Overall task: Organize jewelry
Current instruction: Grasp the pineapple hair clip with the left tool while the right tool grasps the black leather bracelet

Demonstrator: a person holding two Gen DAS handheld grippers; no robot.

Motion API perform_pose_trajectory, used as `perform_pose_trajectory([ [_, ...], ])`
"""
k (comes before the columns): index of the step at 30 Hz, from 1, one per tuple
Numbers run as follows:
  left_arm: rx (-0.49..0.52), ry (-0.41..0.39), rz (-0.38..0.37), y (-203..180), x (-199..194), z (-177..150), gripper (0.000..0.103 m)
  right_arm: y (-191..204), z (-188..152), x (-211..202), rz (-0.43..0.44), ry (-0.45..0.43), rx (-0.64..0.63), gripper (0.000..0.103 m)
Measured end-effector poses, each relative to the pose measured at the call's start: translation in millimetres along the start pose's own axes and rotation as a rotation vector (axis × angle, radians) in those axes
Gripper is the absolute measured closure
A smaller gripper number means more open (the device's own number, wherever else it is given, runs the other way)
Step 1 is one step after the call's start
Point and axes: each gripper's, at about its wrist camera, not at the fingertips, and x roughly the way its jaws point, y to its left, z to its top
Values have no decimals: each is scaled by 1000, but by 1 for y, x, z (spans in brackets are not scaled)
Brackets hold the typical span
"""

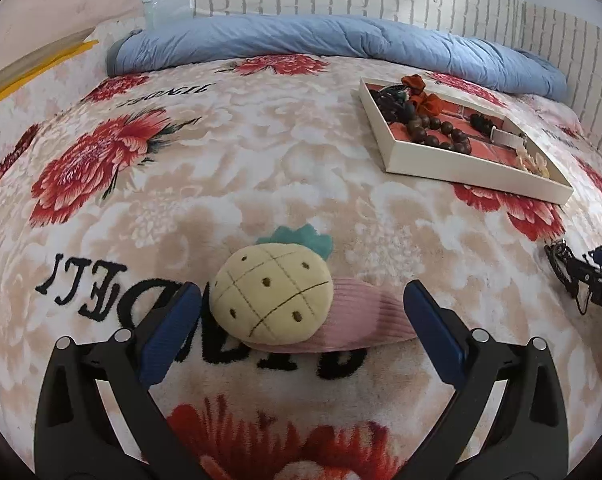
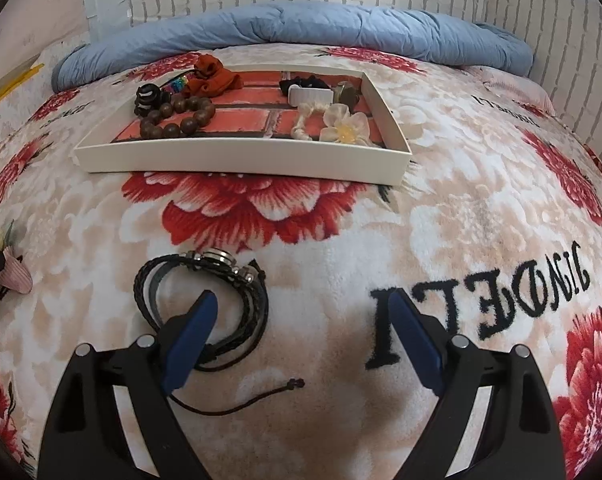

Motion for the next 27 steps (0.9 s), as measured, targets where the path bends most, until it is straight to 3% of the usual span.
perform_pose_trajectory([
  [12, -12, 21, -40, 7, 5, 1, 6, 7, 2, 8, -2, 46, -2, 18],
  [19, 9, 28, -28, 13, 7, 4, 16, 6, 3, 11, 32, 57, 12, 27],
  [27, -27, 71, -86, 23, 18, 5, 33, 11, 5, 15, 39, 61, 0, 41],
])
